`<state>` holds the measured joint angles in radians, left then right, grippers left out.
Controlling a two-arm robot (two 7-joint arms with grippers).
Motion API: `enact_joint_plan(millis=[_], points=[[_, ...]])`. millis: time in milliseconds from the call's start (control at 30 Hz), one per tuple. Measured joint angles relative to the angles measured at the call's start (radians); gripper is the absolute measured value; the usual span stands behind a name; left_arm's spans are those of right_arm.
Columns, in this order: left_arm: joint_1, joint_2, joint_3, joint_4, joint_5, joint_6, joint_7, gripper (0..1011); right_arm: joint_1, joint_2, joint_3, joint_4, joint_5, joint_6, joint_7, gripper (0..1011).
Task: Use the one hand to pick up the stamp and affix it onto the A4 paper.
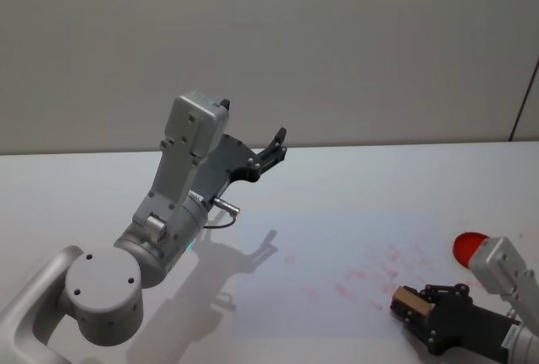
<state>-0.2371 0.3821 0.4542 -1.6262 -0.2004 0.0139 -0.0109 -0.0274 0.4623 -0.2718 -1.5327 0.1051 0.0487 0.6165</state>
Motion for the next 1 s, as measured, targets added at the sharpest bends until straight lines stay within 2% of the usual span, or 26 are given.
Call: enact_joint_plan(millis=[667, 1000], points=[[0.000, 0.000, 0.000, 0.000, 0.000, 0.000, 0.000, 1001, 0.015, -0.006, 0.000, 0.019, 0.021, 0.044, -0.031, 220], [0.000, 0.000, 0.000, 0.000, 0.000, 0.000, 0.000, 1001, 0.027, -0.020, -0.004, 0.019, 0.064, 0.053, -0.054, 220]])
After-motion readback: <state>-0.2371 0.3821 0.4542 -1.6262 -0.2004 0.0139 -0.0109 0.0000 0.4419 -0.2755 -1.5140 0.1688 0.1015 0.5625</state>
